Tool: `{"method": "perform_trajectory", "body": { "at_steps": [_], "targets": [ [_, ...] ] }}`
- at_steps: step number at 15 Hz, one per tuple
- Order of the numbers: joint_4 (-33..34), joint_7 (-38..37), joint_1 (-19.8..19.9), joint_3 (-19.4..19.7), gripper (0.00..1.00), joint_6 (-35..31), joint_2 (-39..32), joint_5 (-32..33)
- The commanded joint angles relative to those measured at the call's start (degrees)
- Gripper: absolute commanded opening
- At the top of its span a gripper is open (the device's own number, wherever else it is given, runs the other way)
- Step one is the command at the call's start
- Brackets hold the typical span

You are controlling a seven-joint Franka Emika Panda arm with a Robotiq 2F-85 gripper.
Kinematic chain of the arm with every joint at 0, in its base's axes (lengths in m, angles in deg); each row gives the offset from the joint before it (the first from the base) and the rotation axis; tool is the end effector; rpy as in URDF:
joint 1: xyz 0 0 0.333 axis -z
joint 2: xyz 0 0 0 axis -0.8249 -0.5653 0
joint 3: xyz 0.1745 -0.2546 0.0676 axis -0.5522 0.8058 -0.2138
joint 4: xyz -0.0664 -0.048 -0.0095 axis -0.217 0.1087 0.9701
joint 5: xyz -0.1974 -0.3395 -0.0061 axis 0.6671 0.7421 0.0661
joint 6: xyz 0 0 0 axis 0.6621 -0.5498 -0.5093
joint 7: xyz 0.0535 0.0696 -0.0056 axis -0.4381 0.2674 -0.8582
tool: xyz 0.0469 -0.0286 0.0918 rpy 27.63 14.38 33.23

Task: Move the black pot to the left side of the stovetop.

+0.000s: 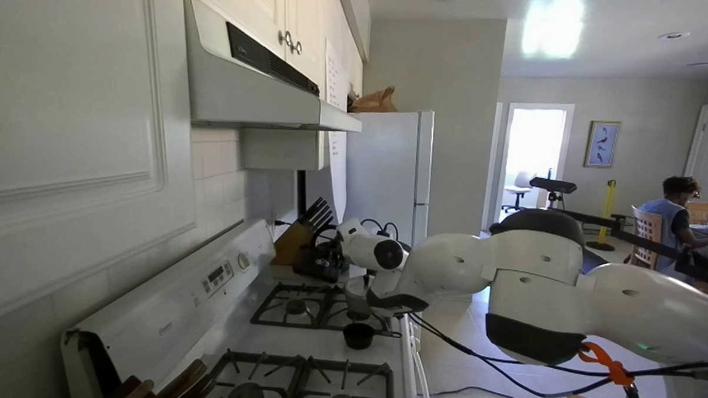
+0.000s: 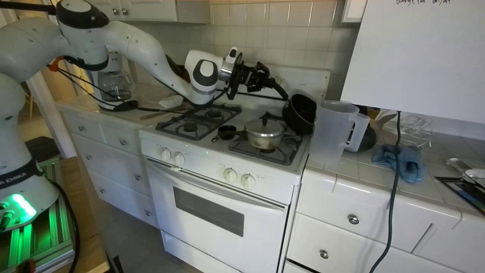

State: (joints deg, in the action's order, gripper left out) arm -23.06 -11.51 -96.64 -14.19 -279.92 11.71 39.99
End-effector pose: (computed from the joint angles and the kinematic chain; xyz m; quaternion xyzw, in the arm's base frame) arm 0.7052 -0.0957 0.3318 0.7536 0.2282 0.3927 0.4752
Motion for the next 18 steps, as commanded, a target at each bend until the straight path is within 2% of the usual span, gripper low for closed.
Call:
{"method": "perform_trajectory", "body": {
  "at_steps": [1,4,9,13,17,18],
  "targets": [
    [-1.55,4.27,-4.28,4.48,0.07,-3.37,-2.07,1.15],
    [-3.83,7.15,-9.20,8.33,0.07,-4.50,-2.95,1.19],
    [-10.30,11.00,-17.07,12.75,0.07,-12.61,-4.33,1.08],
    [-17.90,15.67,-22.10,13.18,0.07,-24.30,-3.28,1.36],
    [-24.61,17.05,-24.65,12.02,0.07,-33.80,0.60,0.97],
    [-20.92,16.89,-22.58,9.23,0.28,-29.81,-1.19,0.11]
  ]
}}
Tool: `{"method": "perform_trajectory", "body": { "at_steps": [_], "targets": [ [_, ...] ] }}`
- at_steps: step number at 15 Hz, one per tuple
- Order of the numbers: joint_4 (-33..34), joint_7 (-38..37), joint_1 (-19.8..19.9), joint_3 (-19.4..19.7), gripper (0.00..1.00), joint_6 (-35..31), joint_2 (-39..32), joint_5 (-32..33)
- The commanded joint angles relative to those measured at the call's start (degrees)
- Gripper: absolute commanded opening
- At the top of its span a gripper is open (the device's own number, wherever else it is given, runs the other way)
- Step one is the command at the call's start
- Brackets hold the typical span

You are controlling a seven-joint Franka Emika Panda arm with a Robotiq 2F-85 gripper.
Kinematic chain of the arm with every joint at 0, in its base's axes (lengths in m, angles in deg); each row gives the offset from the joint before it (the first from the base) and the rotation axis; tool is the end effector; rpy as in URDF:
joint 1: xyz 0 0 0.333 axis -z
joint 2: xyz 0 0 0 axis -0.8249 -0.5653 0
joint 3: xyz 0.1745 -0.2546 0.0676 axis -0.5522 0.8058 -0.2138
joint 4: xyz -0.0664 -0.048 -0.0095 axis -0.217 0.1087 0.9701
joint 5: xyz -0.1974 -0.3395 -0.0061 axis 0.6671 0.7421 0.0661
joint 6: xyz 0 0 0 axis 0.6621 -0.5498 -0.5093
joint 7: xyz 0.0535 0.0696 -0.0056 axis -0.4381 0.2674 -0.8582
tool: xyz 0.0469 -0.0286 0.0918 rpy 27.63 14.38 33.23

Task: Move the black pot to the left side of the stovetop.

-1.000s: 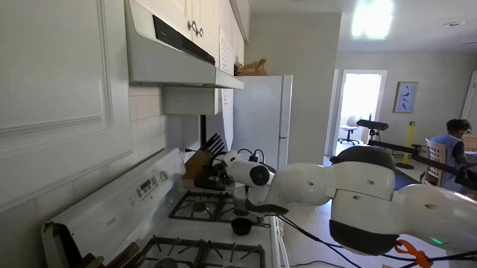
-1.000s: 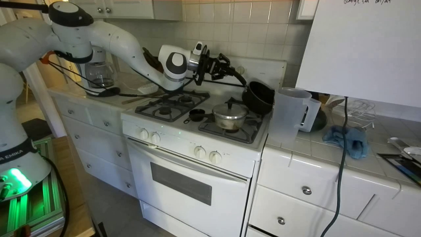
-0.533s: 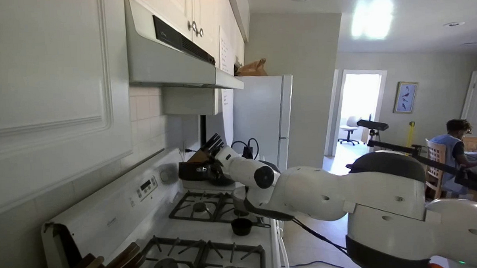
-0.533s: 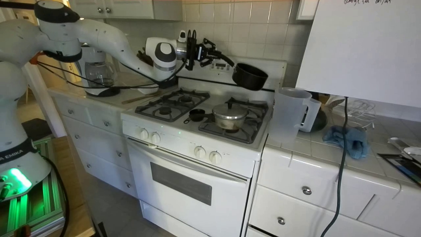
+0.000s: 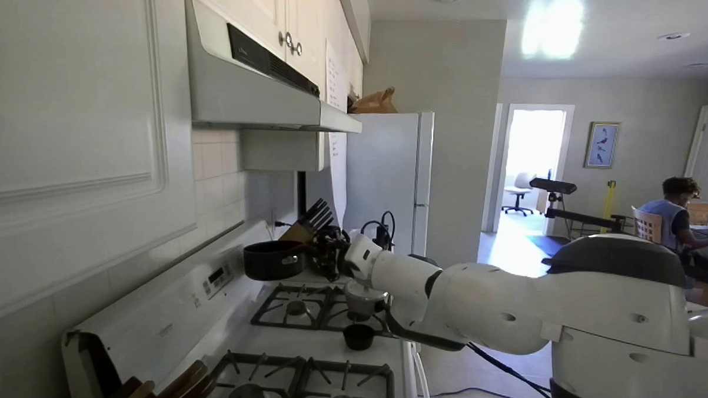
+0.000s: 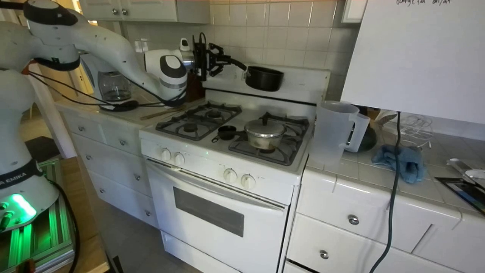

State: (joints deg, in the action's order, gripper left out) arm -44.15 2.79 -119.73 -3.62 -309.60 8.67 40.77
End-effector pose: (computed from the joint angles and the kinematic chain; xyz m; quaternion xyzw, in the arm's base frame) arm 0.6055 0.0497 0.3622 0.5418 0.4543 0.4713 0.5273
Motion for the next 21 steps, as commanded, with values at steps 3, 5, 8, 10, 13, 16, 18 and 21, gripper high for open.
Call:
{"method": "perform_trajectory", "body": {
  "at_steps": [3,5,8,10,13,16,18,21],
  "targets": [
    [-2.53,2.86,-0.36,-1.41,0.28,-2.41,3.11,-0.68],
    [-2.62,2.92,-0.37,-1.40,0.07,-2.42,3.22,-0.66],
    [-5.00,3.81,-2.03,-3.53,0.07,-3.88,3.69,0.73],
    [-7.73,5.93,-4.54,-4.27,0.07,-5.35,3.35,0.66],
    [-12.34,10.13,-9.89,-3.28,0.07,-8.80,1.95,-1.78],
    [-16.72,13.57,-14.94,-2.93,0.07,-13.01,1.80,-3.14],
    [-19.08,15.37,-17.69,-3.14,0.07,-15.02,1.71,-4.58],
    [-20.94,15.78,-20.19,-4.30,0.07,-15.80,1.92,-7.26]
  ]
}}
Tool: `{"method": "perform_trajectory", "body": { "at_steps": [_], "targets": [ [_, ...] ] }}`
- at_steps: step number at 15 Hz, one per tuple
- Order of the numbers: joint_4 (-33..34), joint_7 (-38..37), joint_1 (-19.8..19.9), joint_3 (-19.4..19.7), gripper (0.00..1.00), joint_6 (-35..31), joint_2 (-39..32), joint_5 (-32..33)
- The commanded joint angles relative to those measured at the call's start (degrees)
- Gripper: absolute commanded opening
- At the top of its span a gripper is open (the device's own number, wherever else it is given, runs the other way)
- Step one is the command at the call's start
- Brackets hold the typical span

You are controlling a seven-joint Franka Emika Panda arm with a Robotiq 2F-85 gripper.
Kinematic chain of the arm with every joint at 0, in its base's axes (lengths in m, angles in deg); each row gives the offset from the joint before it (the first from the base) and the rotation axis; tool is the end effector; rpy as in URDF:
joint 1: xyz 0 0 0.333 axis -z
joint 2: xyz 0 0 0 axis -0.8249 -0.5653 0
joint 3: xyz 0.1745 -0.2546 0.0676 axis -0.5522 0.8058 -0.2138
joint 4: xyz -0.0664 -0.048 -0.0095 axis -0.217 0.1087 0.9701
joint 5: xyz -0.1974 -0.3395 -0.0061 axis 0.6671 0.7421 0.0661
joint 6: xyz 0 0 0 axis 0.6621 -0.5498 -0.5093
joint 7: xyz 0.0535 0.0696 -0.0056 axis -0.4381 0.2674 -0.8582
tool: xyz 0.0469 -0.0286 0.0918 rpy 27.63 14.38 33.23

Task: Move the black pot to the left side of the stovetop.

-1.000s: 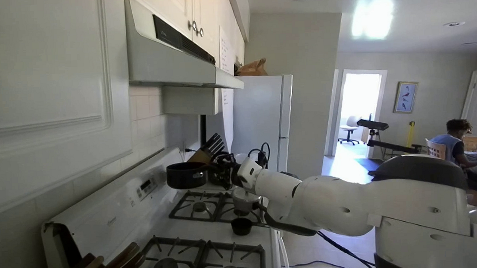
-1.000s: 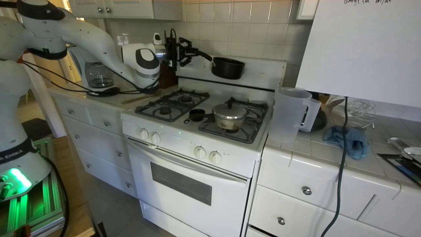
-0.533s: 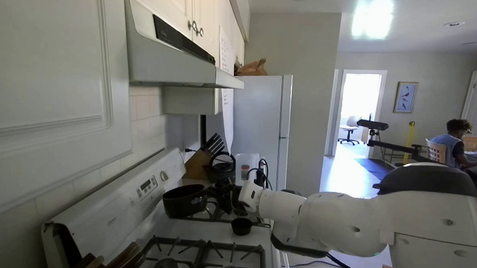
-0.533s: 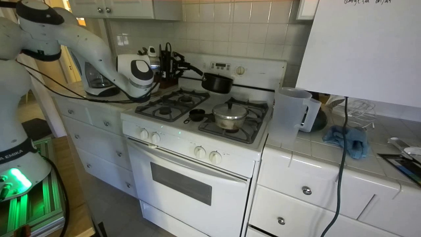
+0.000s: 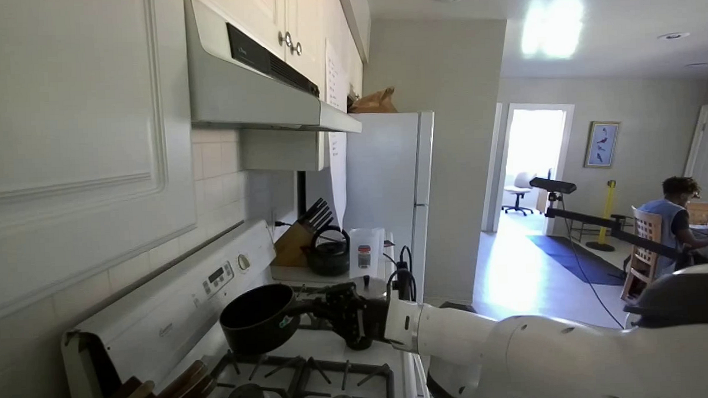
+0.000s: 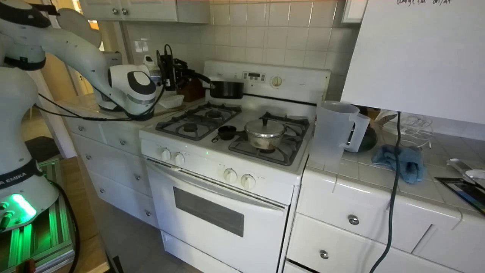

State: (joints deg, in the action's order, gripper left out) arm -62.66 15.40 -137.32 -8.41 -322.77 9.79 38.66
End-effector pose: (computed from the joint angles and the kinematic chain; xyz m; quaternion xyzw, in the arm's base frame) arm 0.4914 0.1387 0.3000 0.4481 0.5771 0.4662 0.4989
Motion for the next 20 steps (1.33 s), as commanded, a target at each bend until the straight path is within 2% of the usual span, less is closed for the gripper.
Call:
{"method": "perform_trajectory", "body": {
  "at_steps": [1,5,7,14,20],
  "targets": [
    [-2.55,-0.23,-3.71,0.91,0.07,-2.24,-1.66,-6.72],
    [-2.95,-2.88,-5.51,-1.50,0.07,-2.38,-3.11,-13.95],
    [-2.96,-4.01,-6.39,-2.45,0.07,-2.42,-3.70,-15.56],
    [-2.89,-9.69,-7.81,-5.51,0.07,-2.44,-3.31,-13.61],
    [-2.54,-9.86,-6.68,-7.15,0.07,-2.70,-4.66,-15.18]
  ]
}}
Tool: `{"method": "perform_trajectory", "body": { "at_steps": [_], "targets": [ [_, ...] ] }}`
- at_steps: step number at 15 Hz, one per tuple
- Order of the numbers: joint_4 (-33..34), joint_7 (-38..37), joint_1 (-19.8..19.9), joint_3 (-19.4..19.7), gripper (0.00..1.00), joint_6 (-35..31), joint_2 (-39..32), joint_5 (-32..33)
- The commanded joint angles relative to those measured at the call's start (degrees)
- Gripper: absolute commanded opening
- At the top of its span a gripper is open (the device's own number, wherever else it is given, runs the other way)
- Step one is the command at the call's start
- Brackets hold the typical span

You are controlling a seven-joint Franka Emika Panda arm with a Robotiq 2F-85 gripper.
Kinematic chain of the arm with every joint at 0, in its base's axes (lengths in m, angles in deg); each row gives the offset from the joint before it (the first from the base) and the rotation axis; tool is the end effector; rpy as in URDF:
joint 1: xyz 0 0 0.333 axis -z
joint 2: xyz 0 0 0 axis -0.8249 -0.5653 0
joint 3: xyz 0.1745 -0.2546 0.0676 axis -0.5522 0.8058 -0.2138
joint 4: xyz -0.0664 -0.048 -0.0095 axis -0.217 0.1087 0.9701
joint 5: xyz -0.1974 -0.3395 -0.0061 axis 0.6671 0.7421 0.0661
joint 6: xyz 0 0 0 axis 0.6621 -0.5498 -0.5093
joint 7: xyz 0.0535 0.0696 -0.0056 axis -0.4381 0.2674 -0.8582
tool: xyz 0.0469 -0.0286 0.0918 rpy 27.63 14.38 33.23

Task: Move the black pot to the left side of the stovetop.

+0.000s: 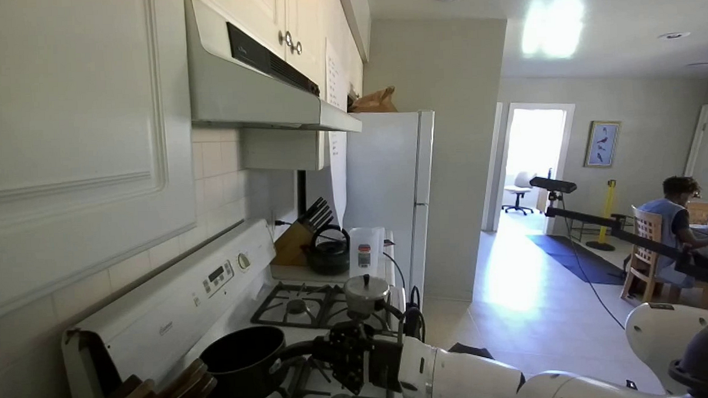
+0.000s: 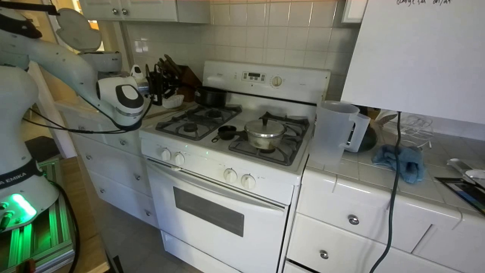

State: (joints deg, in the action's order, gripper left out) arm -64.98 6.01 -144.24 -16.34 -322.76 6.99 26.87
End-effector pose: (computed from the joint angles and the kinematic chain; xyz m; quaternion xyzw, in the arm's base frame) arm 0.4521 0.1881 0.2512 0.4976 0.5329 0.5293 0.4339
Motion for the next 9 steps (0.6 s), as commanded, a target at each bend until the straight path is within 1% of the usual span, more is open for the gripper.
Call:
{"method": "perform_trajectory", "body": {
  "at_steps": [1,4,5,8,9],
  "targets": [
    [-0.19,-0.40,0.39,0.68,0.07,-2.74,-2.17,-3.44],
    [0.11,0.06,1.20,0.06,0.07,-2.65,-2.83,-3.24],
    [0.55,-0.75,0.74,0.41,0.07,-1.73,-3.64,-3.02],
    [0.59,-0.36,0.94,-0.13,0.07,-1.70,-3.30,-2.52],
    [0.50,-0.31,0.99,-0.21,0.21,-1.68,-3.02,-2.22]
  ]
}}
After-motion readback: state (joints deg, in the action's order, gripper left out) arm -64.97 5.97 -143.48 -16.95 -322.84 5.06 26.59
